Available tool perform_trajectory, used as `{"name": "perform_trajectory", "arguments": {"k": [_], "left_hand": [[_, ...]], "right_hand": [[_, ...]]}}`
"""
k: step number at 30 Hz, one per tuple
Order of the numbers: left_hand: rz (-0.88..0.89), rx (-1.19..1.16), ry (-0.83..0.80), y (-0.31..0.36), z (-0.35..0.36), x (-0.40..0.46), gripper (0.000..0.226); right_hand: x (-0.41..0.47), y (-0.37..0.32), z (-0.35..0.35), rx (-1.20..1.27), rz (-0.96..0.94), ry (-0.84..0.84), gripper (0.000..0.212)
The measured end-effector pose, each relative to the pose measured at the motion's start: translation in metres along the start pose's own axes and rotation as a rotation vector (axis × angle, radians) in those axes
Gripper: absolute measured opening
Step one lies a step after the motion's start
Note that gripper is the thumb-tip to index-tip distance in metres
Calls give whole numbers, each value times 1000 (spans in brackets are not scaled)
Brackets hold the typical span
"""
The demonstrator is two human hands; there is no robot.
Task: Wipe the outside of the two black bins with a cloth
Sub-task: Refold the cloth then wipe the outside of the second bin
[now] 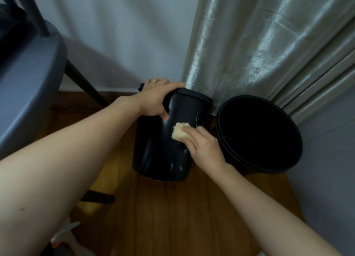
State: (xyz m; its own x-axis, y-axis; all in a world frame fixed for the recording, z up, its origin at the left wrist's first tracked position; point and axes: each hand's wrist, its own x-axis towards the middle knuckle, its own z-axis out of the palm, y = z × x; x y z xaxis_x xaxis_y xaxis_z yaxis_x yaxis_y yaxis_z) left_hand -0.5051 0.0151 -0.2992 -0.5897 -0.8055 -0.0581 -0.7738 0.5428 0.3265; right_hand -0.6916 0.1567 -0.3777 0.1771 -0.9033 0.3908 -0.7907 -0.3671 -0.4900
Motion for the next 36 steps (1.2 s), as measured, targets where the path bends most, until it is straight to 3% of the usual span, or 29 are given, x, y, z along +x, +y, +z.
{"name": "perform_trajectory", "arguments": {"k": [5, 12, 19, 26, 33, 36], "left_hand": [[2, -10, 5, 0, 0, 0, 104], [-6, -11, 1, 4, -2, -2, 103], [7, -23, -1, 3, -2, -2, 101], [0, 0, 7, 1, -1, -2, 103], [15, -26, 3, 2, -2, -3, 102], [0, -19, 9, 2, -2, -3, 103]], "right_hand": [[-37, 2, 9, -17, -177, -211, 26], [-5, -4, 3, -53, 37, -4, 31], [-55, -5, 17, -58, -216, -269, 24], [-27, -6, 13, 19, -9, -50, 30], [-65, 0, 23, 5, -264, -350, 24], [-48, -1, 17, 10, -177, -244, 25]]}}
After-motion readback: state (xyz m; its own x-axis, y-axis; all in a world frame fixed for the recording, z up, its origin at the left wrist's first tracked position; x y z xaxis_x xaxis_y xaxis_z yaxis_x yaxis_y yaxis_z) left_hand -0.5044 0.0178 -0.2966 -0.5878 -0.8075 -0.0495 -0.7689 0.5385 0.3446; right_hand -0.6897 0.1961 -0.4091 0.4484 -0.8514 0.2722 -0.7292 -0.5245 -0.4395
